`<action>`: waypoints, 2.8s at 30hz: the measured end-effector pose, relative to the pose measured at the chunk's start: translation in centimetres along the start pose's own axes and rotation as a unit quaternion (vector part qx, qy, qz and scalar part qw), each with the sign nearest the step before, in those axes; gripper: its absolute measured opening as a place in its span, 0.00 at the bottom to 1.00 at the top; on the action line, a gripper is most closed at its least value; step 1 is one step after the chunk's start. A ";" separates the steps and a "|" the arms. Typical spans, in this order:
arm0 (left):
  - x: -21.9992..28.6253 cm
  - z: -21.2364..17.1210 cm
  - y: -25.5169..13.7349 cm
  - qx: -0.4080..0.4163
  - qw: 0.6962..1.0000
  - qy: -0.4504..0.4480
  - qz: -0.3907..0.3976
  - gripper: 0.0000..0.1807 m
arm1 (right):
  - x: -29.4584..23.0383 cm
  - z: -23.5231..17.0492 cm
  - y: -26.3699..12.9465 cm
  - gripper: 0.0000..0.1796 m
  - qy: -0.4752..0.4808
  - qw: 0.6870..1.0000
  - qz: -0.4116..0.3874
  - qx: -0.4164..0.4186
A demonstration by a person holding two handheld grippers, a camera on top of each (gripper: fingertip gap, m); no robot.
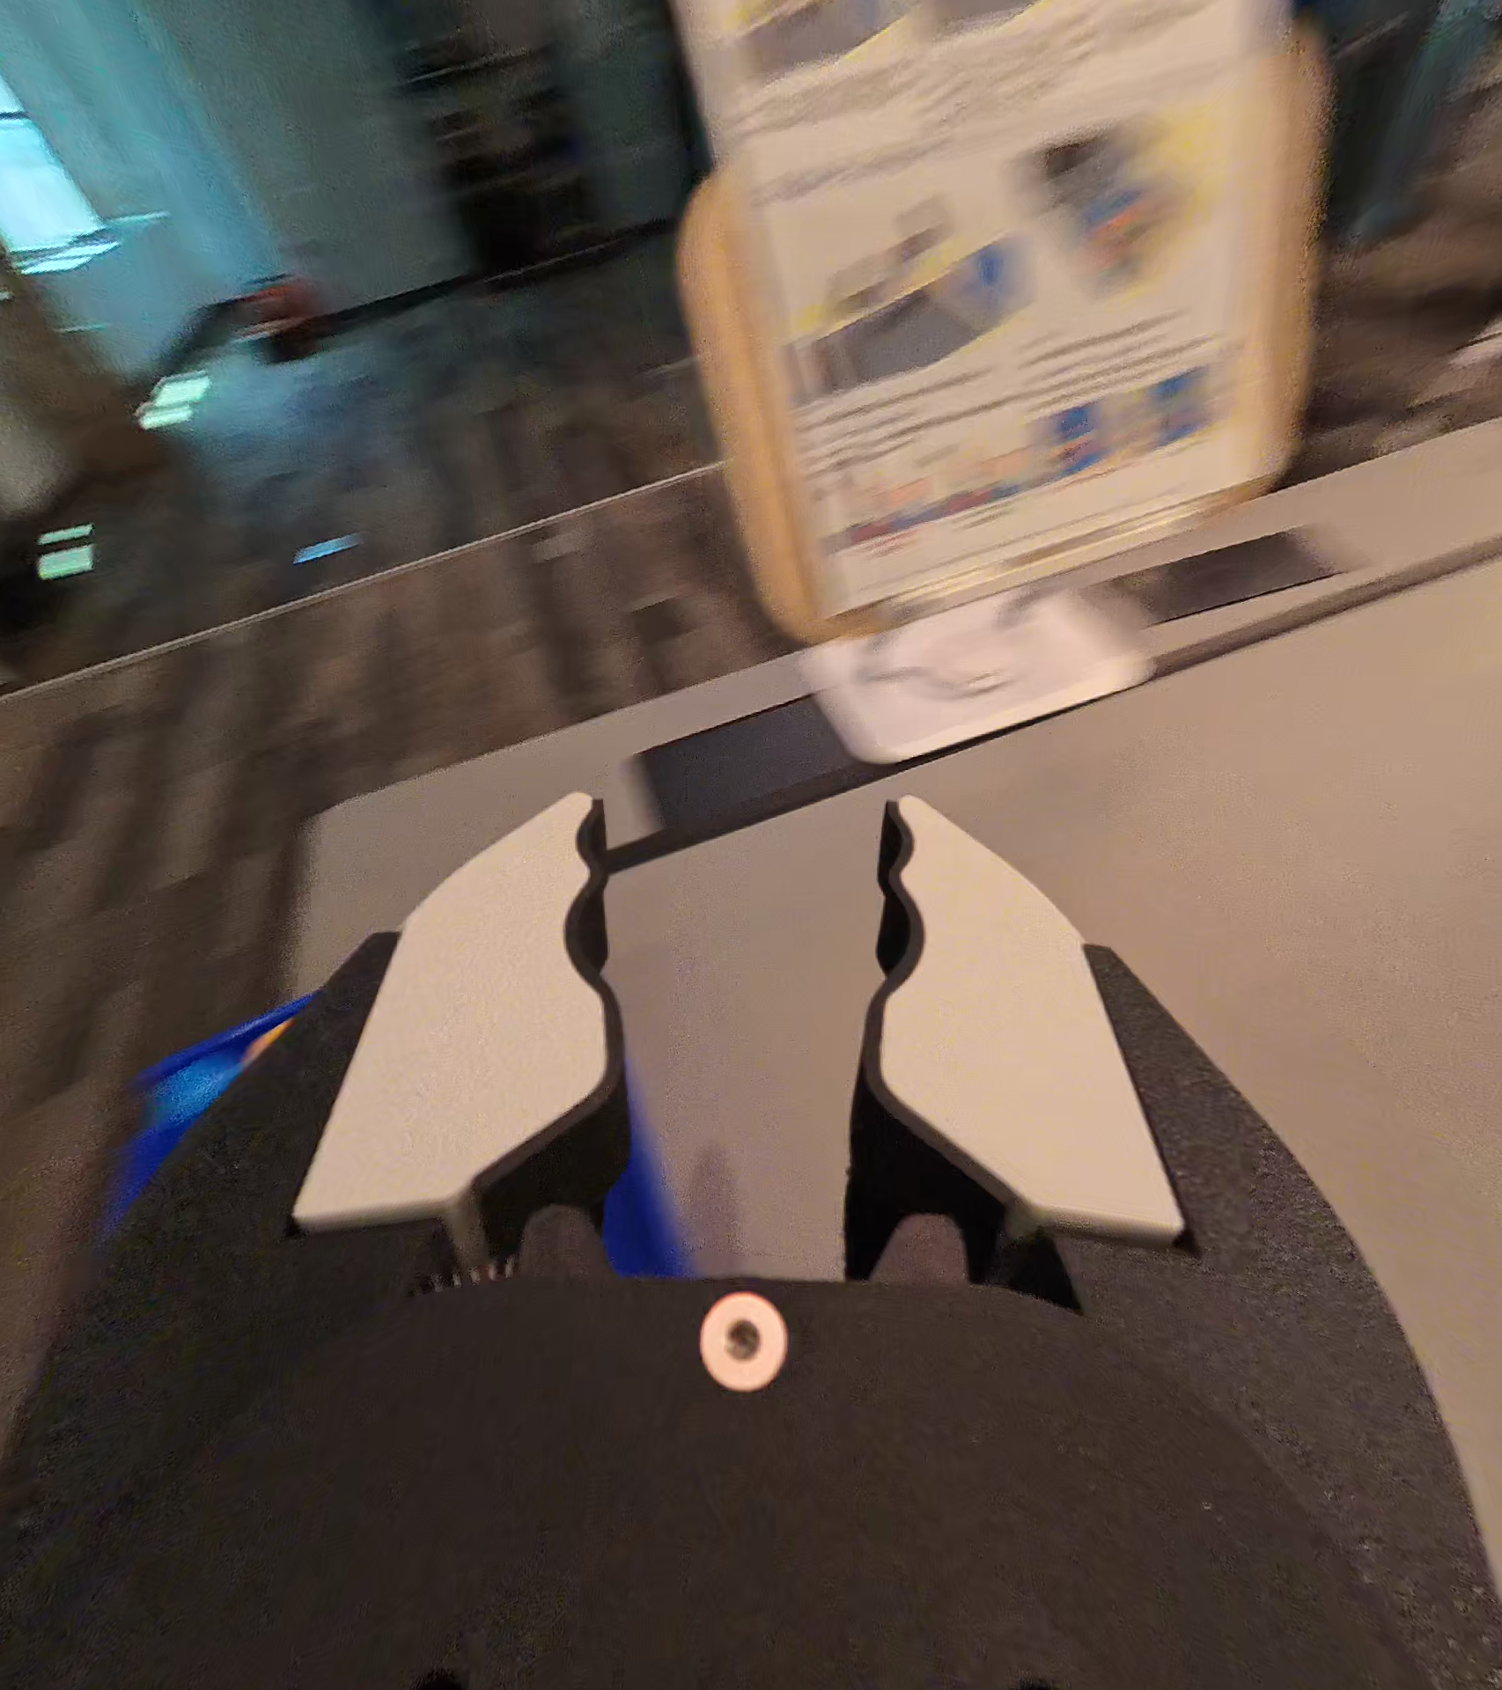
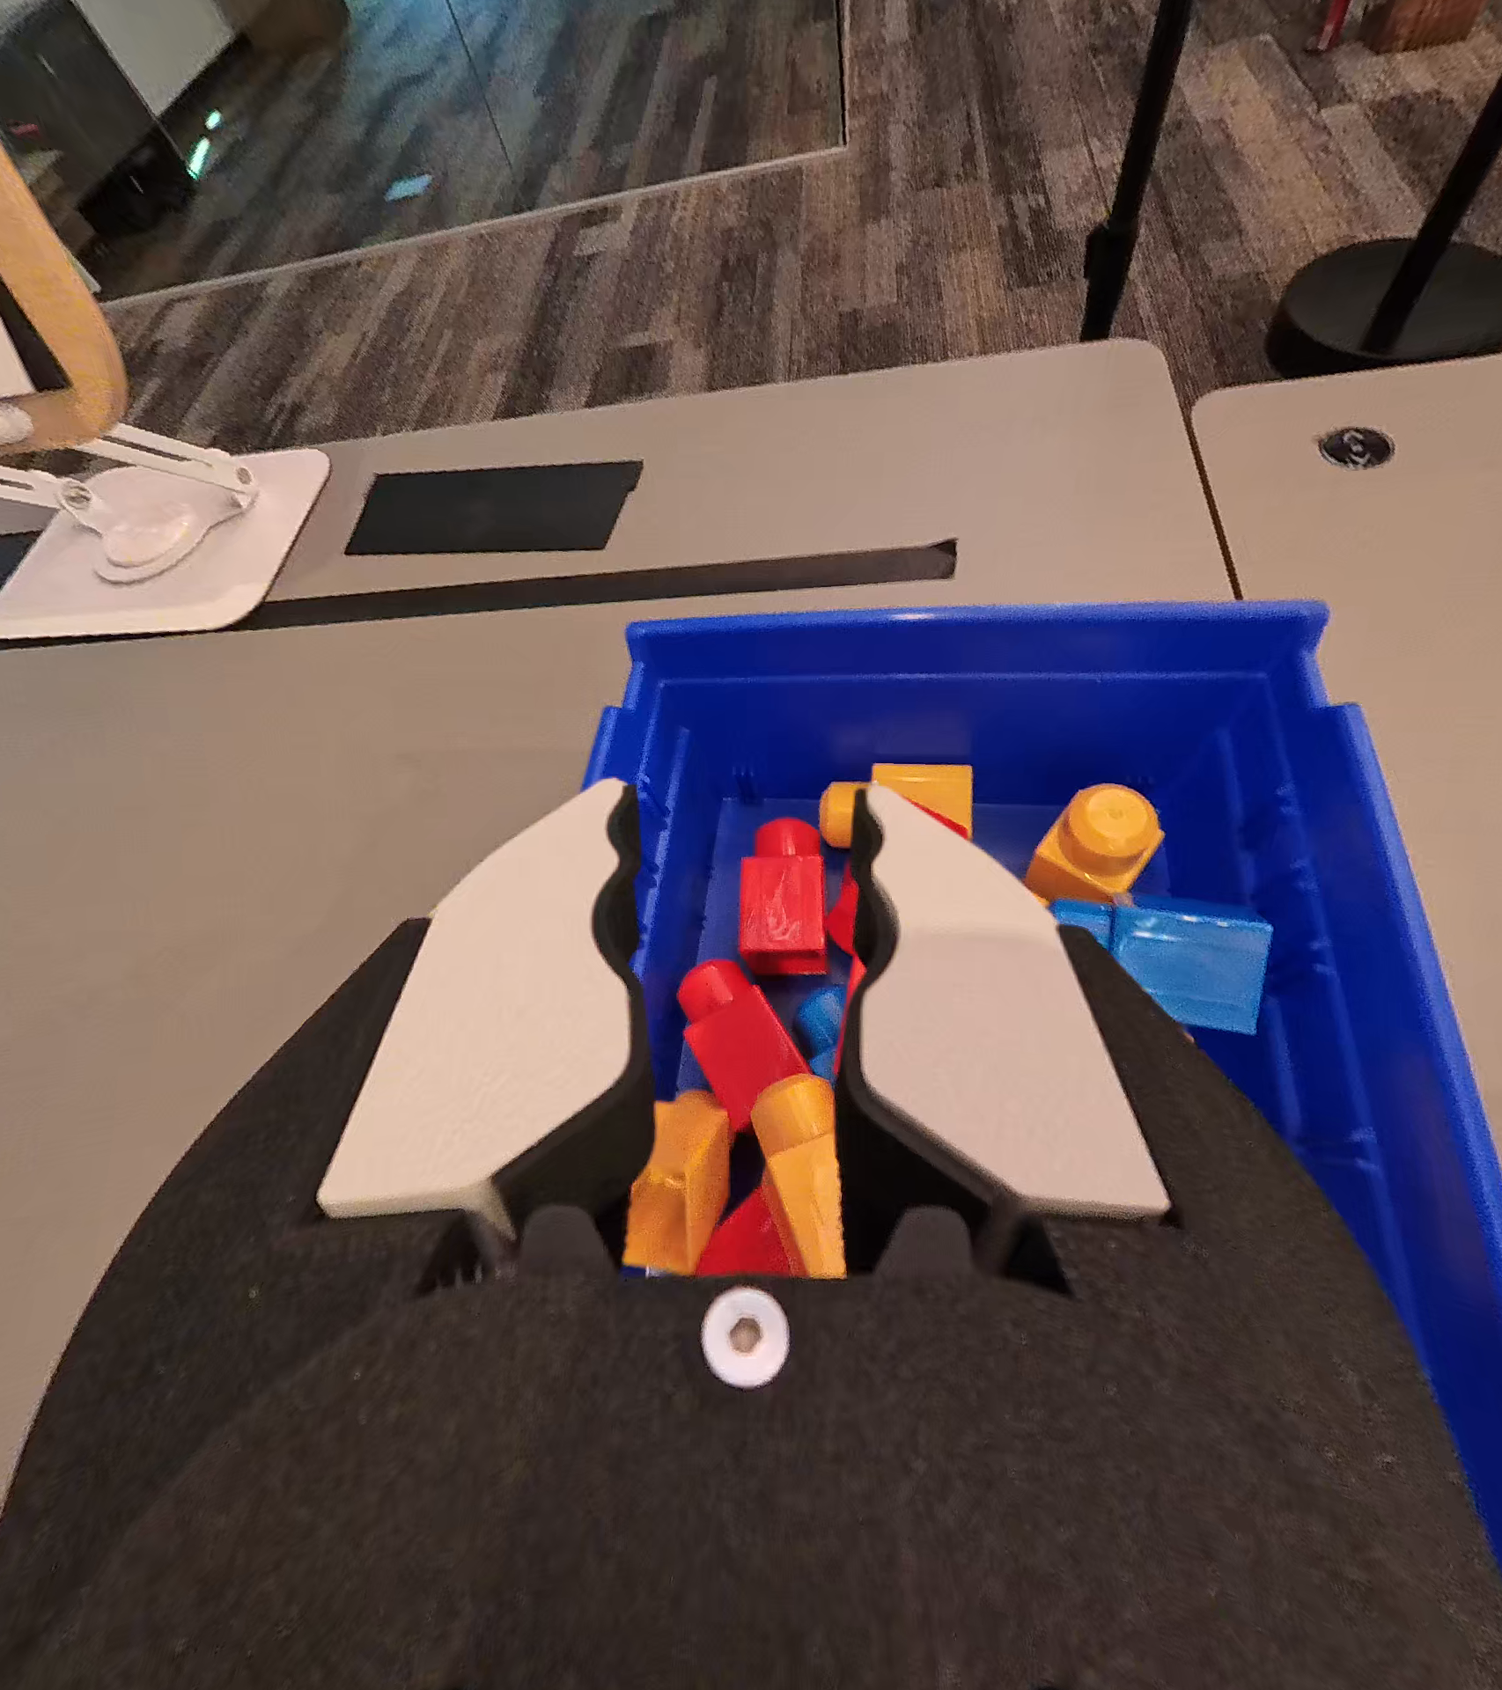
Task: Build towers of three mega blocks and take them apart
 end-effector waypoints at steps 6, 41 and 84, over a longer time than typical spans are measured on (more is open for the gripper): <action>-10.9 -6.8 2.8 -0.104 0.982 -0.013 0.159 0.36 | -1.0 1.3 0.1 0.24 -0.024 1.000 0.002 0.018; -17.1 -12.2 11.1 -0.067 0.982 -0.127 0.126 0.18 | -0.8 0.2 1.0 0.23 -0.050 0.997 -0.016 -0.055; -12.8 -17.3 7.6 -0.231 0.956 -0.143 0.108 0.21 | -1.9 -1.1 3.0 0.23 -0.071 0.990 0.029 -0.121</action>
Point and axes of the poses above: each gripper's, where its closed fingertips meet, y out along the fingers, z out of its top, x = y × z across the jaws, the point moved 9 cm from there along -y, back along the fingers, and after that the axes turned 8 degrees about -y, right-handed, at the moved point
